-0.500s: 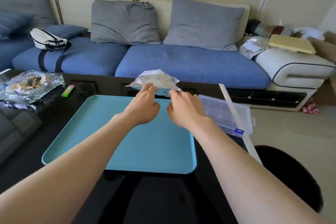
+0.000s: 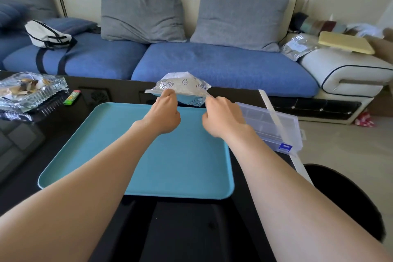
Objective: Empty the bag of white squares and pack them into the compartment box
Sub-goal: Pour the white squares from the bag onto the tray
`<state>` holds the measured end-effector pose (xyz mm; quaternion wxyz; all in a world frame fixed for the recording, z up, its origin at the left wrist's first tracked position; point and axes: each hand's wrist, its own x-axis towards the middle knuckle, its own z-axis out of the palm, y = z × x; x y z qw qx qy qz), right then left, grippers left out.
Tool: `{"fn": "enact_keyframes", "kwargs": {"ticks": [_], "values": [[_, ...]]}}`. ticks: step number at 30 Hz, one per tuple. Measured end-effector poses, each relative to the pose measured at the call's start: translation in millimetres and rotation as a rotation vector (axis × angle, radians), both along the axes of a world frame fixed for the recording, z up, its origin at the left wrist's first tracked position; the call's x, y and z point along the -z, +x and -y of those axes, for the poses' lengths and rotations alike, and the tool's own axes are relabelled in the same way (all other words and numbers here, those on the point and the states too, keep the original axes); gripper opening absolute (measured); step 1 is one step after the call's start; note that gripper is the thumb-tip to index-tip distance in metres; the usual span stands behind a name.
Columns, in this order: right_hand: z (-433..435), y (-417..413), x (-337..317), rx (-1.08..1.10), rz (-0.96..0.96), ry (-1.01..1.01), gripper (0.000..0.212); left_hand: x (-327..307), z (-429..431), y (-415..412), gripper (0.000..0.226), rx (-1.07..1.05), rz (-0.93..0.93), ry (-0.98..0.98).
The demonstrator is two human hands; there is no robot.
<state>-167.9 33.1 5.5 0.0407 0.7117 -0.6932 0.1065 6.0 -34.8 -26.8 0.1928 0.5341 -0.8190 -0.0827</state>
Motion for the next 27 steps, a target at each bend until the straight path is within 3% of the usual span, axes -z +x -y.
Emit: {"fn": "enact_keyframes", "kwargs": {"ticks": [4,8,12,14,17,20,27], "values": [[-1.7,-9.0,-5.6,0.05,0.118,-0.034,0.02,-18.6,-9.4,-5.3,0.033,0.082,-0.043,-0.2],[-5.5,-12.7,-2.6,0.031,0.307,-0.19,0.052,-40.6,-22.2,-5.3,0.039,0.079,-0.143,-0.354],[-15.2,-10.3,-15.5,-0.034,0.643,-0.315,0.069,-48.5,-39.1,5.3,0.041,0.03,-0.283,-0.375],[-23.0,-6.2,-26.4,-0.028,0.818,-0.268,0.075,-51.3,-48.0,13.4,0.041,0.01,-0.321,-0.365],[-34.8,1.7,-31.2,0.012,0.977,-0.184,0.045,-54.1,-60.7,22.1,0.035,-0.015,-0.374,-0.378],[-38.8,3.5,-28.3,0.001,0.937,-0.314,0.011,-53.4,-68.3,28.3,0.029,-0.077,-0.446,-0.348],[-43.1,2.8,-29.3,-0.101,0.738,-0.411,0.01,-50.0,-73.1,25.9,0.012,-0.131,-0.336,-0.373]]}}
